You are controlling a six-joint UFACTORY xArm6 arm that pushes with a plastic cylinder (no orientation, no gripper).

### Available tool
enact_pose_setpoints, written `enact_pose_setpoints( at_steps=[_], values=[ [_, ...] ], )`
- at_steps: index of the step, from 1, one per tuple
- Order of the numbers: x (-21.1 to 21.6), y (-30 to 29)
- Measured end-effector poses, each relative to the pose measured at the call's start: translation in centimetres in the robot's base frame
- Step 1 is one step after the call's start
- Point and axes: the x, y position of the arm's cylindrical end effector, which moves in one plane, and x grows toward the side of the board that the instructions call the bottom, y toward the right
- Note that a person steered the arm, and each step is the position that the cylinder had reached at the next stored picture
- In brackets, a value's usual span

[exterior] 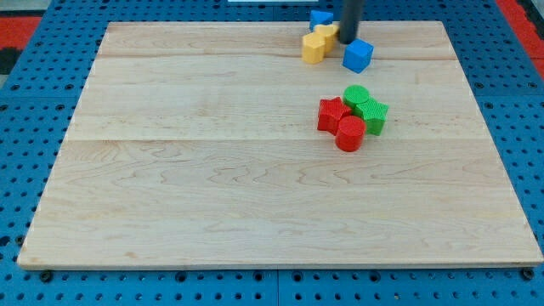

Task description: Put your hand at the top center

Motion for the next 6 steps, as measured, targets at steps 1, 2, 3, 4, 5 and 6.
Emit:
enact_pose_setpoints(
  at_steps=[1,2,3,4,5,6],
  values=[
    [2.2,-3.4],
    [5.2,-4.0],
    [8.5,-6.6],
    [7.9,-18.3],
    [2.3,-17.8],
    [-1.0,-12.5]
  ],
)
